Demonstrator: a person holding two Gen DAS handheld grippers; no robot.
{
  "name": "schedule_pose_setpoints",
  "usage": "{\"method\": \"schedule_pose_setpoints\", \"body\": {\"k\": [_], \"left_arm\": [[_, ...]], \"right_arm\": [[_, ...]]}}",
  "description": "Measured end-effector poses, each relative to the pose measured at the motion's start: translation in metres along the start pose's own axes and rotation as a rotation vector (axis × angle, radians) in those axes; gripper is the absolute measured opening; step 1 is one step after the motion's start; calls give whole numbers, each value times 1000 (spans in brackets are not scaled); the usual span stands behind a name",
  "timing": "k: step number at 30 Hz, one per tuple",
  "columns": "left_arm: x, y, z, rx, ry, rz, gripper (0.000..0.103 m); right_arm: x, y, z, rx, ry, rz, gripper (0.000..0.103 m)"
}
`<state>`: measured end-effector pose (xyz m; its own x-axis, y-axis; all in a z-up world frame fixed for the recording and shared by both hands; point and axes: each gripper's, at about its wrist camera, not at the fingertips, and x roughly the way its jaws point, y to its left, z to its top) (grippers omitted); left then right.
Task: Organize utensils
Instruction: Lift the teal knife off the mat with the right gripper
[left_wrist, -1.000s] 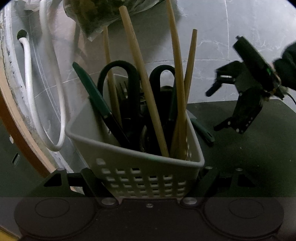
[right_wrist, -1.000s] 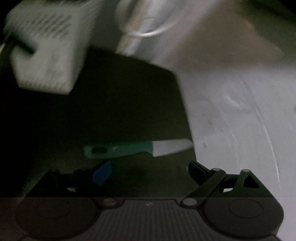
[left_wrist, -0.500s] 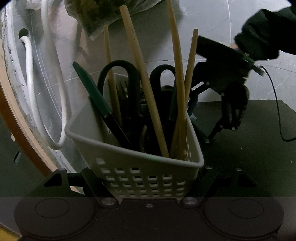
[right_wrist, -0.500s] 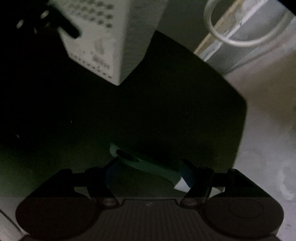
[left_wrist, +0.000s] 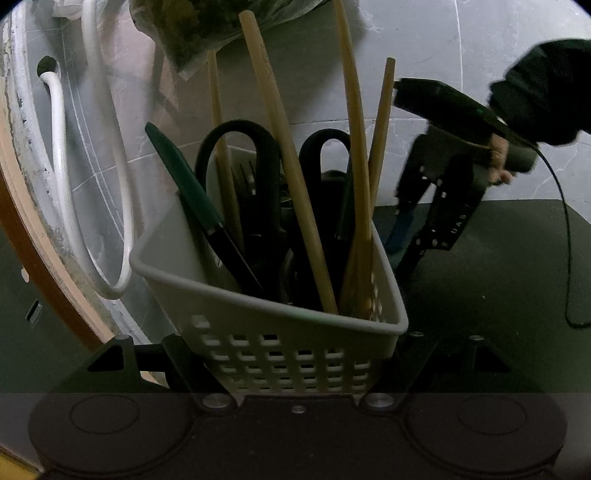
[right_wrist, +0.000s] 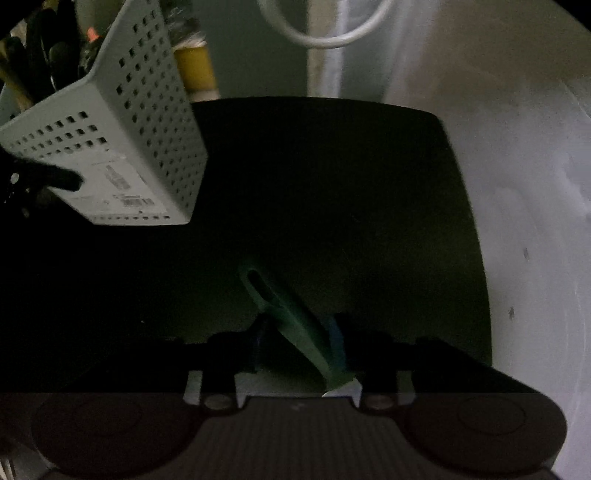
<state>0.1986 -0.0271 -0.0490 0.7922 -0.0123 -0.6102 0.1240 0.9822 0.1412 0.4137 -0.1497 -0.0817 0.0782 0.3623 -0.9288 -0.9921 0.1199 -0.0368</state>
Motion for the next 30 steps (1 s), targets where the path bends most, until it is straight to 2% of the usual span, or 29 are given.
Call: {"method": "schedule_pose_setpoints", "body": {"k": [7, 11, 14, 18, 24, 29, 30], "left_arm": [[1, 3, -3, -1, -7, -4, 81], [0, 3, -5, 4, -13, -5, 80], [-1, 2, -6, 8, -20, -4, 80], [0, 2, -8, 9, -27, -5, 80], [-1, 1, -9, 13, -32, -8, 80], [-1, 1, -9, 15, -36, -11, 79], [-1, 1, -9, 15, -37, -12, 79]], "right_arm": [[-16, 25, -46, 266, -83, -136, 35], [-23, 54, -65, 378, -121, -207, 23], [-33, 75, -84, 459, -147, -220, 19], [-27, 102, -93, 484, -165, -253, 17], [-29, 117, -105, 599, -209, -270, 17], [-46, 130, -122, 738, -326, -306, 17], [-51, 133, -126, 772, -367, -315, 13]]}}
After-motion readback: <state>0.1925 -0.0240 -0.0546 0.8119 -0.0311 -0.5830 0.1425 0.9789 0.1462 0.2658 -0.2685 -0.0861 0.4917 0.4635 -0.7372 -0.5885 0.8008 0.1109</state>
